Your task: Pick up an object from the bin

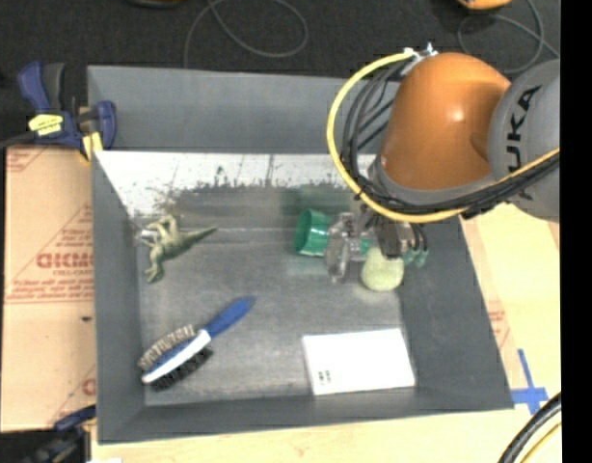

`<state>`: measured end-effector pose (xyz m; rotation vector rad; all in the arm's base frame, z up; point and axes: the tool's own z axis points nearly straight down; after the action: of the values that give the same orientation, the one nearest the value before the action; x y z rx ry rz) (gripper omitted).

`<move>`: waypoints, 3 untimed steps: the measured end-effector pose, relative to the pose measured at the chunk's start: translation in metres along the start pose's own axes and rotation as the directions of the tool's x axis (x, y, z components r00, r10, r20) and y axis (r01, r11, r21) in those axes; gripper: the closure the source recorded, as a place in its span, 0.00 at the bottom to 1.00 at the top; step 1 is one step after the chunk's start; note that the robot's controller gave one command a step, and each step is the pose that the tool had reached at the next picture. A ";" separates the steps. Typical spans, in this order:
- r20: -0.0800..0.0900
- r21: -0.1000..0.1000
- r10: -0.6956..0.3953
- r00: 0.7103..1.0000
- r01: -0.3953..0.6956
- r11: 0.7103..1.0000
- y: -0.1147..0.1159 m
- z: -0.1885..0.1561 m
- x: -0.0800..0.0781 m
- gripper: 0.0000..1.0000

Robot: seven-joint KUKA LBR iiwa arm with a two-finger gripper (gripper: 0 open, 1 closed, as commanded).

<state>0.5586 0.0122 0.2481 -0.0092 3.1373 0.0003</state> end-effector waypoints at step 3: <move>-0.004 0.000 0.042 0.999 -0.042 0.999 -0.033 0.164 -0.036 1.00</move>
Offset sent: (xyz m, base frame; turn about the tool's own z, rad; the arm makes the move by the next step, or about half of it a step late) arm 0.0000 0.0000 0.0000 0.0000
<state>0.5959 -0.0201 0.0844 0.0571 3.1408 0.0007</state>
